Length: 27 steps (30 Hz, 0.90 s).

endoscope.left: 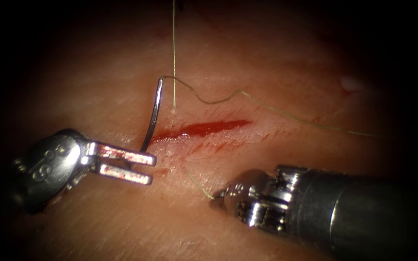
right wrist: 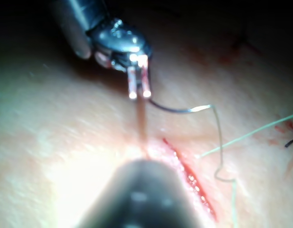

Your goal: Wound Closure

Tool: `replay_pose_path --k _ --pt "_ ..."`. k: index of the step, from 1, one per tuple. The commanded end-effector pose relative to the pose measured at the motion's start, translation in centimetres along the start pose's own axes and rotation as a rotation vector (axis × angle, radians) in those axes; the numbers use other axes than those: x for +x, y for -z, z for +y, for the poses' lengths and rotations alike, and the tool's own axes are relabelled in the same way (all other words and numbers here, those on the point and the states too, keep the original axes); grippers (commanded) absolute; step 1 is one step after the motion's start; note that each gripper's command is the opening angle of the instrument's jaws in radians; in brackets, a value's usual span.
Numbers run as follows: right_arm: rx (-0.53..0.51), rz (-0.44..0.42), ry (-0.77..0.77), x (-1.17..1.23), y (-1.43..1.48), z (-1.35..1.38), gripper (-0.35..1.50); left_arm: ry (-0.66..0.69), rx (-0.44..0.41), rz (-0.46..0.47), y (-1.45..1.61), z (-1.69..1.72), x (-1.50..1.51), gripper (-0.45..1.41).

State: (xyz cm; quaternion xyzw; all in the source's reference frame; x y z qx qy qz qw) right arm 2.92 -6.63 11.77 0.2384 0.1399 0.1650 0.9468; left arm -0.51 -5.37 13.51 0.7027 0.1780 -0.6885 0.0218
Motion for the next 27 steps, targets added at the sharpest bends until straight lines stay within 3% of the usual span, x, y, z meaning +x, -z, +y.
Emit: replay_pose_path --k 1,27 --pt "0.003 0.001 0.005 0.02 -0.05 -0.02 -0.35 -0.001 -0.001 0.000 -0.03 -0.04 -0.07 -0.45" --pt "0.064 -0.025 -0.004 -0.58 0.18 -0.36 -0.35 -0.003 -0.003 0.001 -0.05 -0.04 -0.08 -0.45"
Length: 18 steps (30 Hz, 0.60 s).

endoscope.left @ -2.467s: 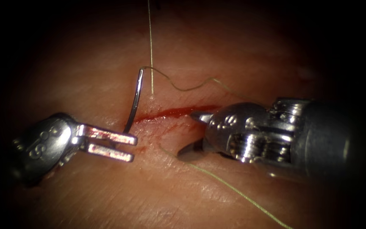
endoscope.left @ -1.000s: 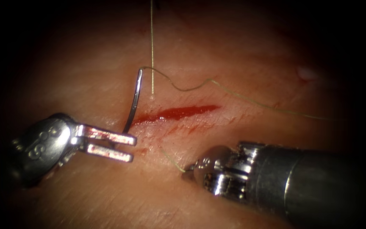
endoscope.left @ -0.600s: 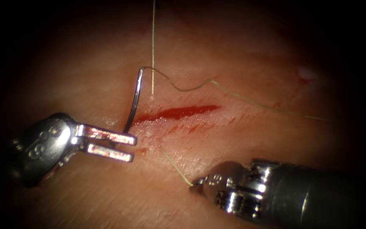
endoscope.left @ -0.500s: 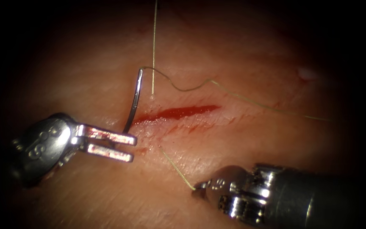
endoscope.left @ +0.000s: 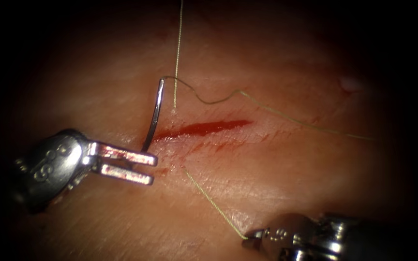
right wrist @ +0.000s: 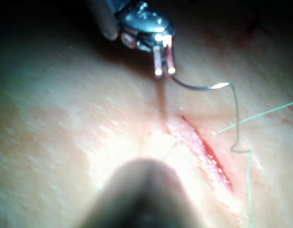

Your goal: Wound Closure

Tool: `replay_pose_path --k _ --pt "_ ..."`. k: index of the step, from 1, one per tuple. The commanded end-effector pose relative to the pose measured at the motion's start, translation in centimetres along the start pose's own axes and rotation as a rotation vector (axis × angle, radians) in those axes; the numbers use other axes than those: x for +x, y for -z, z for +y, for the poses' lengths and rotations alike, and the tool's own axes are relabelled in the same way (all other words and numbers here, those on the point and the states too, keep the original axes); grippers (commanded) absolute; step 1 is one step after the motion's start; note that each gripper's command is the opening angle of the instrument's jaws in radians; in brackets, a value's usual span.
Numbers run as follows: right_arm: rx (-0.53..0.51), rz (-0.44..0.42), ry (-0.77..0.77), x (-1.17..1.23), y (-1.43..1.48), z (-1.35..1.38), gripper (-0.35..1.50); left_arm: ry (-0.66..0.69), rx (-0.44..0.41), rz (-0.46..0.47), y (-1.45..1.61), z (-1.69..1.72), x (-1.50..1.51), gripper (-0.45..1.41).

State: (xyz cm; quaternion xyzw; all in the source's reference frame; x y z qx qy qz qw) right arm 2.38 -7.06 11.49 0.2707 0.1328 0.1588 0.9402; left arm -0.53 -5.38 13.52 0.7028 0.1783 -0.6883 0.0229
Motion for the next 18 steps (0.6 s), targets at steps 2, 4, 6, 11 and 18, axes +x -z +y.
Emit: replay_pose_path --k 2,4,6,11,18 --pt "0.002 0.000 -0.002 -0.01 -0.05 -0.02 -0.35 -0.002 -0.001 0.001 -0.02 -0.04 -0.07 -0.45" --pt "0.008 -0.006 -0.003 -0.04 -0.03 -0.04 -0.35 -0.002 -0.001 0.001 -0.02 -0.04 -0.07 -0.45" --pt "0.013 -0.007 -0.003 -0.08 -0.02 -0.07 -0.35 -0.001 -0.002 -0.002 -0.02 -0.04 -0.07 -0.45" --pt "0.021 -0.011 -0.006 -0.19 0.02 -0.11 -0.35 -0.002 -0.002 -0.002 -0.02 -0.04 -0.07 -0.45" --pt "0.027 -0.013 -0.015 -0.32 0.08 -0.14 -0.35 -0.002 -0.003 -0.002 -0.02 -0.04 -0.07 -0.45"
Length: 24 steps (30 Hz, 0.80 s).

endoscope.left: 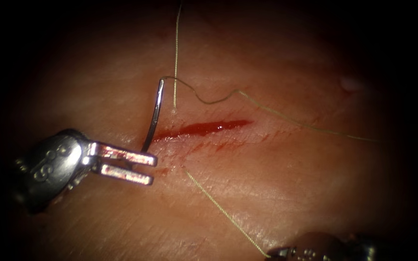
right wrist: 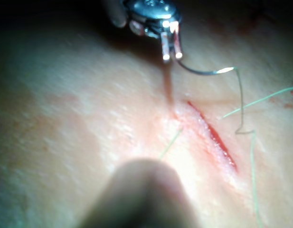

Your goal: Wound Closure

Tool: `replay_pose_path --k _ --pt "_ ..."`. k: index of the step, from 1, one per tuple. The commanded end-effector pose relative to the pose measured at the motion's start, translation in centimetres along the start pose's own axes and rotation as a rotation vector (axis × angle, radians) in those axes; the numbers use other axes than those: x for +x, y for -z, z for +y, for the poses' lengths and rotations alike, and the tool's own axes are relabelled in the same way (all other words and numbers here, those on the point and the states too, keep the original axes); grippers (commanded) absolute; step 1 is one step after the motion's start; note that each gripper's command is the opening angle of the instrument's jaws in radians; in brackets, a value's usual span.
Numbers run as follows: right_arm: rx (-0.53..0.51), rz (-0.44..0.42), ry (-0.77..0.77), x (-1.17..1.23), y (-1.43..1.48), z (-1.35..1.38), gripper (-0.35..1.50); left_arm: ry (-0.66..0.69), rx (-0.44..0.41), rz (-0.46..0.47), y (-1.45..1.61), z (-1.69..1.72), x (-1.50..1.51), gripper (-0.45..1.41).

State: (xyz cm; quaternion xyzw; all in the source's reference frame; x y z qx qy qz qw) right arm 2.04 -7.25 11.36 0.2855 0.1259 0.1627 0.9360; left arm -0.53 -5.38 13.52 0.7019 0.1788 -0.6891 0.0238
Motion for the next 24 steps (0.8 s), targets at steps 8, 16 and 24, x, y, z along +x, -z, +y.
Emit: replay_pose_path --k 8,16,24 --pt "0.028 -0.024 -0.004 -0.18 0.00 -0.07 -0.35 -0.001 -0.001 0.001 -0.02 -0.04 -0.06 -0.45" --pt "0.027 -0.026 -0.005 -0.31 0.06 -0.12 -0.26 -0.002 -0.001 0.001 -0.03 -0.04 -0.06 -0.45" --pt "-0.127 -0.038 0.049 -0.20 0.46 -0.02 1.47 -0.001 0.000 -0.003 -0.02 -0.04 -0.06 -0.45"
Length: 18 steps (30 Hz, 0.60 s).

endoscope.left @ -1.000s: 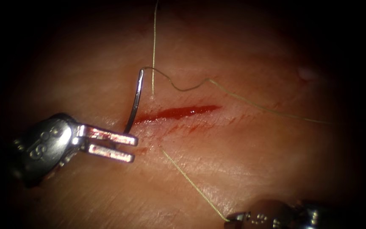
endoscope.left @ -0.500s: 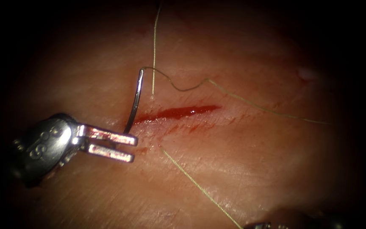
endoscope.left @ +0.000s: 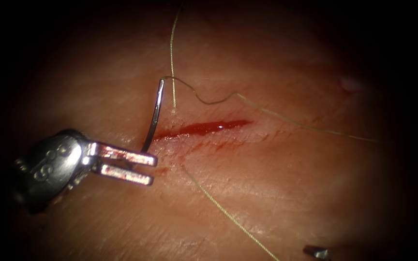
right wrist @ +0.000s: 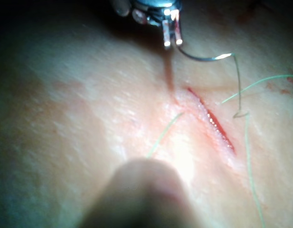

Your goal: Wound Closure

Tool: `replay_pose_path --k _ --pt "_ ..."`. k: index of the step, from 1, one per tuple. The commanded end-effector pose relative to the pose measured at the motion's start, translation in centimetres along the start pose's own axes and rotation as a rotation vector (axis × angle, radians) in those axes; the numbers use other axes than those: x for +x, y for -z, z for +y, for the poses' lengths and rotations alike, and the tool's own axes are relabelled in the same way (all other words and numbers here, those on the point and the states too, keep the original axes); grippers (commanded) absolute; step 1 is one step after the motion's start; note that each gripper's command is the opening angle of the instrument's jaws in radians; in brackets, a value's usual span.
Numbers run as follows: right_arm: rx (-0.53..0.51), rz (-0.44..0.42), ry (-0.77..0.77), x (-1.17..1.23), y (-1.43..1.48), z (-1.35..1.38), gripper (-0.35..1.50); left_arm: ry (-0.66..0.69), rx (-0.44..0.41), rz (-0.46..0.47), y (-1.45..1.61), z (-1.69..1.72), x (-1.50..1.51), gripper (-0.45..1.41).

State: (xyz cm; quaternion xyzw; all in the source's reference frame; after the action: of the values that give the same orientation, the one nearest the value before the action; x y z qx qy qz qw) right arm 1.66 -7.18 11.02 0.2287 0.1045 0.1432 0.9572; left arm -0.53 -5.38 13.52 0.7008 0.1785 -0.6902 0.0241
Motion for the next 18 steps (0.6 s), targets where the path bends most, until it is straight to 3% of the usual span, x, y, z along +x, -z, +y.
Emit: replay_pose_path --k 1,3,8,11,15,18 --pt "-0.015 -0.003 -0.003 0.08 0.15 0.06 1.47 -0.001 0.000 0.000 -0.02 -0.04 -0.06 -0.45" --pt "-0.033 0.009 -0.015 0.12 0.35 0.13 1.47 -0.001 0.000 0.000 -0.02 -0.03 -0.06 -0.45" --pt "-0.133 0.178 -0.099 0.31 0.96 0.43 1.43 -0.001 0.000 0.000 -0.03 -0.04 -0.06 -0.45" --pt "-0.191 0.234 -0.133 0.49 1.27 0.64 1.42 -0.001 0.000 0.000 -0.04 -0.04 -0.06 -0.45" --pt "-0.229 0.266 -0.142 0.76 1.53 0.87 1.38 -0.001 0.000 0.000 -0.03 -0.04 -0.06 -0.45" --pt "-0.255 0.268 -0.172 1.02 1.55 0.98 1.42 -0.001 -0.001 0.000 -0.03 -0.04 -0.07 -0.45"
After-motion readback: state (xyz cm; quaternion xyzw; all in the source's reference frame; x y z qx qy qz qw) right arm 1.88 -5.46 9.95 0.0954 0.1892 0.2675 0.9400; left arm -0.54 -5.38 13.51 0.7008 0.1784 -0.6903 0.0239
